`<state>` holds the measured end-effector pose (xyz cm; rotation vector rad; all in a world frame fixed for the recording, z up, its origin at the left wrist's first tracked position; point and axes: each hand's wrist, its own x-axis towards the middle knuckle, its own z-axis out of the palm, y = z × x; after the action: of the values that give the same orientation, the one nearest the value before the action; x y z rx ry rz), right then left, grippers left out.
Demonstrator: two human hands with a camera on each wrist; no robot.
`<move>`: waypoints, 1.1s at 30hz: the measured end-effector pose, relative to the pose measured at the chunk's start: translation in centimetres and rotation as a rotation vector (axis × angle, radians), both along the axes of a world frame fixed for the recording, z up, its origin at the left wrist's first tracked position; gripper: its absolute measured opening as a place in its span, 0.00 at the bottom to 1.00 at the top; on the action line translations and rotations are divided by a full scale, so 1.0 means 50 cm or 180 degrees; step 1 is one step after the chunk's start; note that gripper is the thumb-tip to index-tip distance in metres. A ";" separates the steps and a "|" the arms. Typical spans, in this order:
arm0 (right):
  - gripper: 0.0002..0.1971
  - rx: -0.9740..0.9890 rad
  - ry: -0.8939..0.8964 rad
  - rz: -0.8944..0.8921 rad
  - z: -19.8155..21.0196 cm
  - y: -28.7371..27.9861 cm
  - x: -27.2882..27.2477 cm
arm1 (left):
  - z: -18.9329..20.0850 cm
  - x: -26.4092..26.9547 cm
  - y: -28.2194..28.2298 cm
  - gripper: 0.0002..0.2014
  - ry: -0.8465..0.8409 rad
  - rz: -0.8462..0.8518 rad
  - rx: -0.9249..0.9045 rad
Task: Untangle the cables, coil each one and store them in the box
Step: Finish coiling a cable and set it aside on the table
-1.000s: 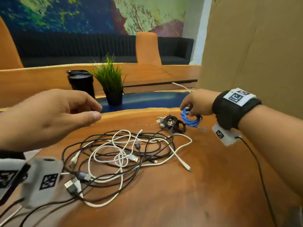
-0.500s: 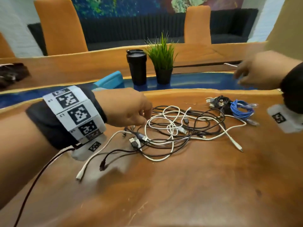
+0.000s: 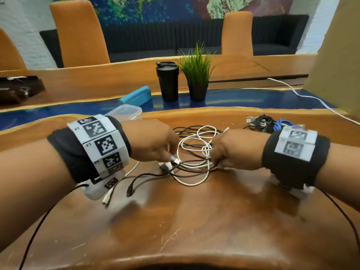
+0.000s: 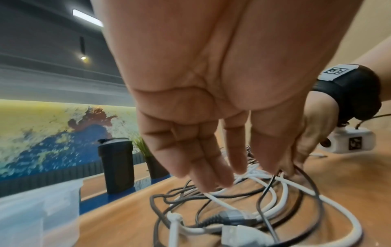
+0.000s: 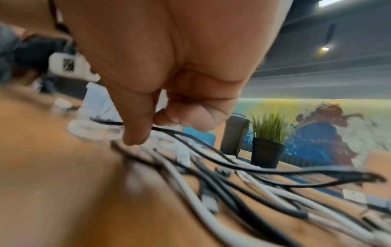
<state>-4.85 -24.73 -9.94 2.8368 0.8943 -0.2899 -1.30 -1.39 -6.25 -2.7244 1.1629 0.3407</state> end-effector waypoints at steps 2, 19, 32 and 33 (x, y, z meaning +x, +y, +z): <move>0.08 0.0742 -0.0192 -0.0250 0.037 -0.008 0.004 | 0.001 0.006 0.006 0.16 0.0222 0.0053 -0.0358; 0.05 0.3879 -0.0877 -0.1213 0.288 -0.046 0.056 | 0.181 0.021 0.010 0.29 0.2757 0.1120 -0.4103; 0.06 0.4069 -0.0724 -0.1062 0.323 -0.008 -0.001 | 0.242 -0.035 0.005 0.21 0.2827 0.0887 -0.4239; 0.06 0.4105 -0.0701 -0.1016 0.325 -0.006 -0.004 | 0.243 -0.037 0.004 0.18 0.2690 0.0861 -0.4288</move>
<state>-5.05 -25.04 6.30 4.0084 0.6846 0.8965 -3.16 -1.20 5.90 -4.1243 1.5573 1.1999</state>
